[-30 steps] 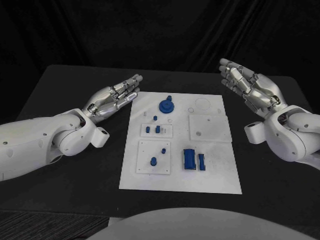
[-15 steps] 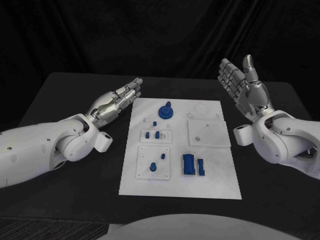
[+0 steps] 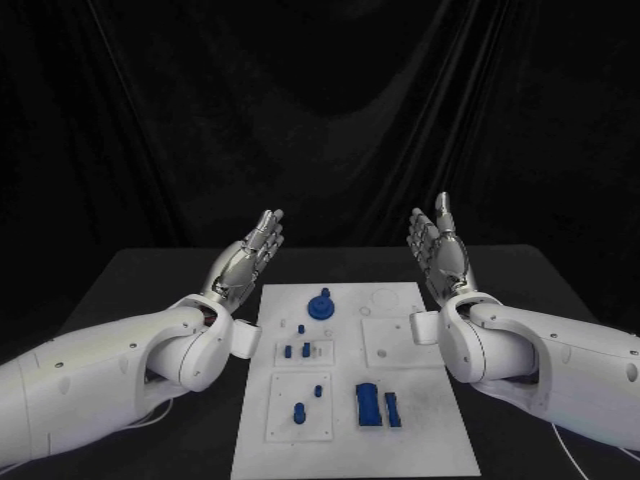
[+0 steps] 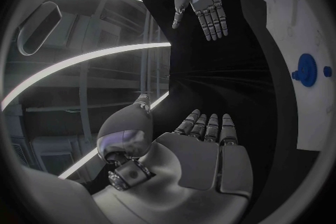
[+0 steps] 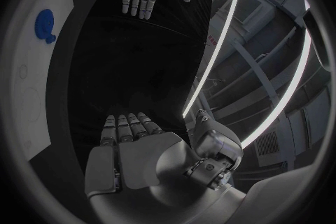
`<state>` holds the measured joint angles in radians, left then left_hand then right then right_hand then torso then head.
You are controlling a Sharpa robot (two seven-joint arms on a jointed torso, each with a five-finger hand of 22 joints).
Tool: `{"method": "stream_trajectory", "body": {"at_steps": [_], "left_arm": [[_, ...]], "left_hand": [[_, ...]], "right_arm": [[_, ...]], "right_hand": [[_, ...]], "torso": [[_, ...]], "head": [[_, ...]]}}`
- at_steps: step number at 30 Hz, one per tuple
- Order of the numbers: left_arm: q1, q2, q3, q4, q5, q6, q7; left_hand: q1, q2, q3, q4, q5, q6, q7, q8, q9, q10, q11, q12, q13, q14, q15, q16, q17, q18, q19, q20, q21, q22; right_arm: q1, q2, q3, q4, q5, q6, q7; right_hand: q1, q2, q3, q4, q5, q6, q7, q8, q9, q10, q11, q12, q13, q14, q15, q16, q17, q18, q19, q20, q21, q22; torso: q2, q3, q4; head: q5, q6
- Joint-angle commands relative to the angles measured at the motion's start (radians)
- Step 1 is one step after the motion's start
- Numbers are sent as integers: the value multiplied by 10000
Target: Assemble the parts on the task board
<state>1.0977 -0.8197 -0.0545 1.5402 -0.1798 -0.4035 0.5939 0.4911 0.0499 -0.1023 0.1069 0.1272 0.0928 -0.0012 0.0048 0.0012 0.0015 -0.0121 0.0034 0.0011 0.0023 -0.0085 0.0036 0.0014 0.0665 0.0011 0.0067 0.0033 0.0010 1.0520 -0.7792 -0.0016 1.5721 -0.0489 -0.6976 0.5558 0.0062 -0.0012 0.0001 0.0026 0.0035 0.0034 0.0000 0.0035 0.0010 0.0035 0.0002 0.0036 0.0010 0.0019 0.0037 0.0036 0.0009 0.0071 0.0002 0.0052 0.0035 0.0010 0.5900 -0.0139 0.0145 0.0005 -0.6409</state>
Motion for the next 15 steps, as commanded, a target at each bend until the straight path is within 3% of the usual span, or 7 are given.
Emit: {"method": "stream_trajectory", "body": {"at_steps": [1,2,5,6,10,15], "left_arm": [[-200,156,186,137,1195,-2382,-476],[-246,196,246,163,1295,-2595,-519],[-360,295,394,230,1545,-3126,-628],[-402,332,448,254,1635,-3319,-668],[-465,386,529,290,1771,-3608,-727],[-477,397,545,298,1798,-3665,-739]], "left_hand": [[-1613,-499,1023,-348,-421,-928,12,-48,-12,-15,121,-34,-11,-23,85,-36,-14,-665,-11,-67,-33,-10],[-1702,-499,1023,-1069,-440,-928,12,-48,-12,-15,121,-34,-11,-23,85,-36,-14,-665,-11,-67,-33,-10],[-2067,-499,1023,-1069,-538,-928,12,-48,-12,-15,121,-34,-11,-23,85,-36,-14,-665,-11,-67,-33,-10],[-2219,-499,1023,-1069,-1272,-928,12,-48,-12,-15,121,-34,-11,-23,85,-36,-14,-665,-11,-67,-33,-10],[-2583,-499,1023,-1069,-1272,-928,12,-48,-12,-15,121,-34,-11,-23,85,-36,-14,-665,-11,-67,-33,-10],[-3031,-499,1023,-1069,-1272,-928,12,-48,-12,-15,121,-34,-11,-23,85,-36,-14,-665,-11,-67,-33,-10]], "right_arm": [[-20,-8,16,-21,489,-724,-358],[-20,-8,16,-21,489,-724,-358],[-20,-8,16,-21,489,-724,-358],[-20,-8,16,-21,489,-724,-358],[-20,-8,16,-21,489,-724,-358],[-20,-8,16,-21,489,-724,-358]], "right_hand": [[-62,12,-1,-26,-35,-34,0,-35,-10,-35,-2,-36,-10,-19,-37,-36,-9,-71,-2,-52,-35,-10],[-62,12,-1,-26,-35,-34,0,-35,-10,-35,-2,-36,-10,-19,-37,-36,-9,-71,-2,-52,-35,-10],[-62,12,-1,-26,-35,-34,0,-35,-10,-35,-2,-36,-10,-19,-37,-36,-9,-71,-2,-52,-35,-10],[-62,12,-1,-26,-35,-34,0,-35,-10,-35,-2,-36,-10,-19,-37,-36,-9,-71,-2,-52,-35,-10],[-62,12,-1,-26,-35,-34,0,-35,-10,-35,-2,-36,-10,-19,-37,-36,-9,-71,-2,-52,-35,-10],[-62,12,-1,-26,-35,-34,0,-35,-10,-35,-2,-36,-10,-19,-37,-36,-9,-71,-2,-52,-35,-10]], "torso": [[-394,120,-124],[-419,127,-132],[-458,139,-145],[-458,139,-145],[-458,139,-145],[-458,139,-145]], "head": [[-3,315],[-4,352],[-5,408],[-5,409],[-5,409],[-5,409]]}}
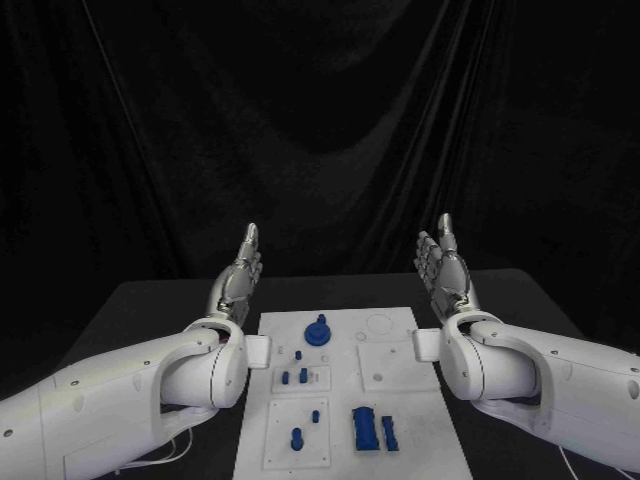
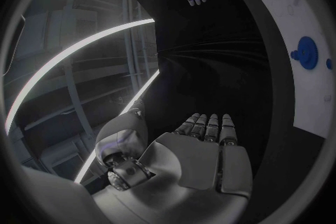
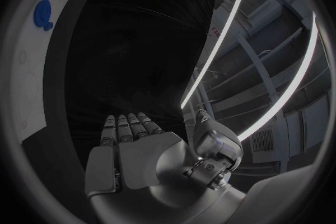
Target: Assemble the parts on the task board
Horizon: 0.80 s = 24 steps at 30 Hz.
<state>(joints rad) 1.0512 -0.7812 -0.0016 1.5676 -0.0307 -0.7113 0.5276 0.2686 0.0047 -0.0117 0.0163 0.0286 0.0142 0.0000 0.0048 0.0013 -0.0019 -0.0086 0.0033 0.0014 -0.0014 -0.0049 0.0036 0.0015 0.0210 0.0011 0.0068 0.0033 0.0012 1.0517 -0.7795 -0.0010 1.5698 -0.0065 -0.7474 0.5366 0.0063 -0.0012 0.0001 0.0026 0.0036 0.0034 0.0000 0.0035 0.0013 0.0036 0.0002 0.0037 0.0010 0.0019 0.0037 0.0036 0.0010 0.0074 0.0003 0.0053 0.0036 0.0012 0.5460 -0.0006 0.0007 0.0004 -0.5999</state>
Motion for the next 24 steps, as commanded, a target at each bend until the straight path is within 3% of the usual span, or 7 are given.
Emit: {"method": "stream_trajectory", "body": {"at_steps": [1,13,15,16,24], "left_arm": [[-12,12,16,24,307,-587,-76],[-12,12,16,24,307,-587,-76],[-12,12,16,24,307,-587,-76],[-12,12,16,24,307,-587,-76],[-12,12,16,24,307,-587,-76]], "left_hand": [[-877,-47,117,-163,-286,-142,0,-48,-13,19,86,-33,-14,14,49,-36,-15,-210,-11,-68,-33,-12],[-1625,-47,117,-163,-286,-142,0,-48,-13,19,86,-33,-14,14,49,-36,-15,-210,-11,-68,-33,-12],[-1970,-47,117,-163,-286,-142,0,-48,-13,19,86,-33,-14,14,49,-36,-15,-210,-11,-68,-33,-12],[-2686,-47,117,-163,-286,-142,0,-48,-13,19,86,-33,-14,14,49,-36,-15,-210,-11,-68,-33,-12],[-2686,-47,117,-163,-286,-142,0,-48,-13,19,86,-33,-14,14,49,-36,-15,-210,-11,-68,-33,-12]], "right_arm": [[-17,-5,10,2,65,-226,-166],[-17,-5,10,2,65,-226,-166],[-17,-5,10,2,65,-226,-166],[-17,-5,10,2,65,-226,-166],[-17,-5,10,2,65,-226,-166]], "right_hand": [[-63,12,-1,-26,-36,-34,0,-35,-13,-36,-2,-37,-10,-19,-37,-36,-10,-74,-3,-53,-36,-12],[-63,12,-1,-26,-36,-34,0,-35,-13,-36,-2,-37,-10,-19,-37,-36,-10,-74,-3,-53,-36,-12],[-63,12,-1,-26,-36,-34,0,-35,-13,-36,-2,-37,-10,-19,-37,-36,-10,-74,-3,-53,-36,-12],[-63,12,-1,-26,-36,-34,0,-35,-13,-36,-2,-37,-10,-19,-37,-36,-10,-74,-3,-53,-36,-12],[-63,12,-1,-26,-36,-34,0,-35,-13,-36,-2,-37,-10,-19,-37,-36,-10,-74,-3,-53,-36,-12]], "torso": [[-18,6,-7],[-18,6,-7],[-18,6,-7],[-18,6,-7],[-18,6,-7]], "head": [[-4,-1],[-4,-1],[-4,-1],[-4,-1],[-4,-1]]}}
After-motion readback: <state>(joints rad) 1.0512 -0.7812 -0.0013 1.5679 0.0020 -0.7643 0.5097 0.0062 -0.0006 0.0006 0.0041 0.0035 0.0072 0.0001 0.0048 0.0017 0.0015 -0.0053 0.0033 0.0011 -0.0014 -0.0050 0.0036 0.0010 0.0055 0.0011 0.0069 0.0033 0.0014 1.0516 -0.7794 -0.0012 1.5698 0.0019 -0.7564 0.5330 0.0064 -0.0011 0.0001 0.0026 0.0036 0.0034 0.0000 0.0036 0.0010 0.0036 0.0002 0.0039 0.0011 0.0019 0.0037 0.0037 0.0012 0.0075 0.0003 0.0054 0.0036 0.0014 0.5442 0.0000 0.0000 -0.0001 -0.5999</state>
